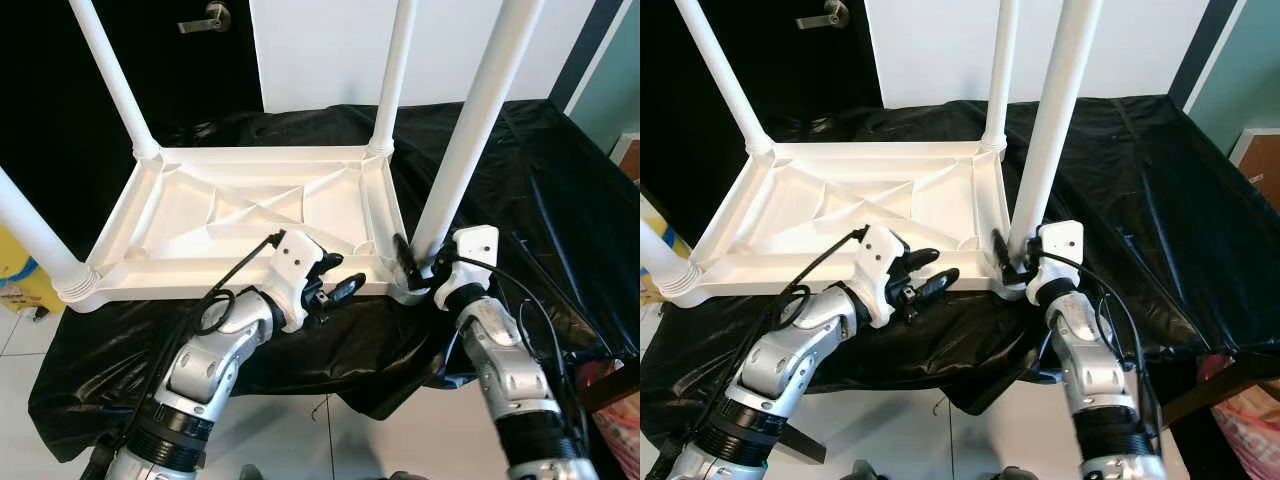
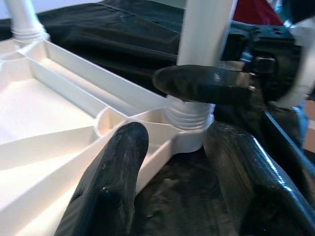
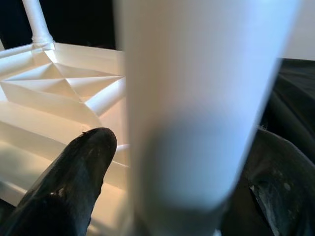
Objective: Building children table
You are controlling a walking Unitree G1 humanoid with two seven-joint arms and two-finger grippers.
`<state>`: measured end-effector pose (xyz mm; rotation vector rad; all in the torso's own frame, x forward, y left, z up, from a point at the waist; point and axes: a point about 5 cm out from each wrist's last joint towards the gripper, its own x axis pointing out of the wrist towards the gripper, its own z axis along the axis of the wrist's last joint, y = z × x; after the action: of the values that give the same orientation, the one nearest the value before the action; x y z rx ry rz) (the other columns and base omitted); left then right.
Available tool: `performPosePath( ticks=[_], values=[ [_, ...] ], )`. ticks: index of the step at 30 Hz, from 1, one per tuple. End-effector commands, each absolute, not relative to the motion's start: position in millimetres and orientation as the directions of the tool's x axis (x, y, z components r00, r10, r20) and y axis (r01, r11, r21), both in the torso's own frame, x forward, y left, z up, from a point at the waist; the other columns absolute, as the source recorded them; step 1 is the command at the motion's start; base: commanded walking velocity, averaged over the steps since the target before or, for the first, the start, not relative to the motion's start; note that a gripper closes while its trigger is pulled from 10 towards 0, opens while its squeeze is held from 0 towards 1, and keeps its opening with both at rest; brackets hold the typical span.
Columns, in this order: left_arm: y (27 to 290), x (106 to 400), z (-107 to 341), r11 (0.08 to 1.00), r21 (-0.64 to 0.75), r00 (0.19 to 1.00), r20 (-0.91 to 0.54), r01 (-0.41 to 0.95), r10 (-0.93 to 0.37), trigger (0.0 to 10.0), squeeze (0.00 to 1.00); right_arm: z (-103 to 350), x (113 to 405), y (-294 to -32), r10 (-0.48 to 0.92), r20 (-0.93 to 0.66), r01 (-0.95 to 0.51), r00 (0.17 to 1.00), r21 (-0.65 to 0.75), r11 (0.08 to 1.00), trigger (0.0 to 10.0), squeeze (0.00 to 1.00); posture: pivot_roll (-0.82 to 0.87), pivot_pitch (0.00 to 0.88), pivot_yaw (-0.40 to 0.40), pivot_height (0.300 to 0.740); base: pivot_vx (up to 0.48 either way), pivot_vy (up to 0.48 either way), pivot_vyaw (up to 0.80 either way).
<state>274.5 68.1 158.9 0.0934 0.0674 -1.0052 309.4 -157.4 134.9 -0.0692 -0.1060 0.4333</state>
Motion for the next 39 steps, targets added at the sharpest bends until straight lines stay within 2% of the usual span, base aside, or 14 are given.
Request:
performPosePath(
  ticks=[1, 14, 16, 26, 27, 28, 29, 30, 31, 35, 36, 37, 38, 39],
  values=[
    [63.5, 272.0, 161.3, 0.454, 0.04, 0.456, -0.108, 0.89, -0.884, 10.0, 0.0, 133.5, 311.7, -155.5, 0.49, 0.068, -0.483, 0.869, -0.093, 0.871, 10.0, 0.0, -0.07, 0.017, 0.012, 0.74, 0.0, 0.0, 0.0],
    [54.9, 276.4, 170.5, 0.404, 0.075, 0.41, -0.087, 0.912, -0.908, 10.0, 0.0, 132.4, 331.3, -164.0, 0.673, -0.083, -0.677, 0.735, -0.135, 0.723, 10.0, 0.0, -0.06, 0.008, 0.015, 0.74, 0.0, 0.0, 0.0],
    [47.4, 273.4, 167.1, 0.366, 0.065, 0.371, -0.093, 0.928, -0.924, 10.0, 0.0, 133.2, 336.4, -160.7, 0.707, -0.098, -0.713, 0.7, -0.149, 0.685, 0.0, 0.0, -0.06, 0.0, 0.009, 0.74, 0.0, 0.0, 0.0],
    [43.6, 264.2, 160.1, 0.287, 0.053, 0.292, -0.127, 0.956, -0.948, 10.0, 0.0, 129.5, 340.3, -165.5, 0.711, -0.111, -0.719, 0.695, -0.142, 0.68, 0.0, 0.0, -0.06, 0.0, 0.0, 0.74, 0.0, 0.0, 0.0],
    [43.3, 263.2, 159.8, 0.277, 0.05, 0.282, -0.129, 0.959, -0.951, 10.0, 0.0, 128.0, 339.8, -166.3, 0.706, -0.113, -0.714, 0.699, -0.135, 0.687, 4.2, 0.0, -0.06, 0.0, -0.005, 0.74, 0.0, 0.0, 0.0],
    [43.0, 262.3, 159.5, 0.266, 0.04, 0.269, -0.129, 0.963, -0.955, 10.0, 0.0, 126.8, 339.1, -166.8, 0.698, -0.111, -0.707, 0.707, -0.137, 0.694, 10.0, 0.0, -0.06, 0.0, -0.004, 0.74, 0.0, 0.0, 0.0],
    [43.0, 262.3, 159.5, 0.266, 0.04, 0.269, -0.129, 0.963, -0.955, 10.0, 0.0, 126.8, 339.1, -166.8, 0.698, -0.111, -0.707, 0.707, -0.137, 0.694, 10.0, 0.0, -0.06, 0.0, -0.004, 0.74, 0.0, 0.0, 0.0],
    [42.9, 261.7, 159.2, 0.255, 0.018, 0.255, -0.128, 0.967, -0.958, 10.0, 0.42, 125.1, 338.4, -166.9, 0.687, -0.107, -0.695, 0.719, -0.128, 0.707, 10.0, 0.0, -0.06, 0.0, -0.004, 0.74, 0.0, 0.0, 0.0],
    [42.8, 261.5, 159.1, 0.249, 0.002, 0.247, -0.126, 0.968, -0.961, 10.0, 1.0, 124.1, 338.1, -167.0, 0.68, -0.103, -0.687, 0.726, -0.122, 0.716, 10.0, 0.0, -0.06, 0.0, -0.004, 0.74, 0.0, 0.0, 0.0],
    [44.2, 260.8, 158.9, 0.244, 0.015, 0.243, -0.131, 0.97, -0.961, 10.0, 1.0, 123.4, 339.2, -165.2, 0.629, -0.068, -0.633, 0.774, -0.118, 0.766, 10.0, 0.0, -0.07, 0.004, -0.003, 0.74, 0.0, 0.0, 0.0],
    [44.6, 261.0, 158.3, 0.249, 0.024, 0.25, -0.137, 0.968, -0.959, 10.0, 0.79, 122.4, 339.5, -164.2, 0.607, -0.059, -0.609, 0.793, -0.108, 0.786, 10.0, 0.0, -0.07, 0.011, -0.002, 0.74, 0.0, 0.0, 0.0],
    [44.6, 261.0, 158.3, 0.249, 0.024, 0.25, -0.137, 0.968, -0.959, 10.0, 0.79, 122.4, 339.5, -164.2, 0.607, -0.059, -0.609, 0.793, -0.108, 0.786, 10.0, 0.0, -0.07, 0.011, -0.002, 0.74, 0.0, 0.0, 0.0],
    [45.1, 260.1, 158.1, 0.245, 0.023, 0.246, -0.138, 0.969, -0.959, 10.0, 0.0, 121.4, 339.1, -163.3, 0.576, -0.047, -0.577, 0.816, -0.104, 0.81, 10.0, 0.0, -0.07, 0.017, -0.003, 0.74, 0.0, 0.0, 0.0],
    [45.5, 259.6, 158.3, 0.244, 0.021, 0.244, -0.136, 0.97, -0.96, 10.0, 0.0, 120.7, 338.6, -162.9, 0.544, -0.037, -0.545, 0.838, -0.097, 0.833, 10.0, 0.0, -0.07, 0.017, -0.003, 0.74, 0.0, 0.0, 0.0]
  ],
)
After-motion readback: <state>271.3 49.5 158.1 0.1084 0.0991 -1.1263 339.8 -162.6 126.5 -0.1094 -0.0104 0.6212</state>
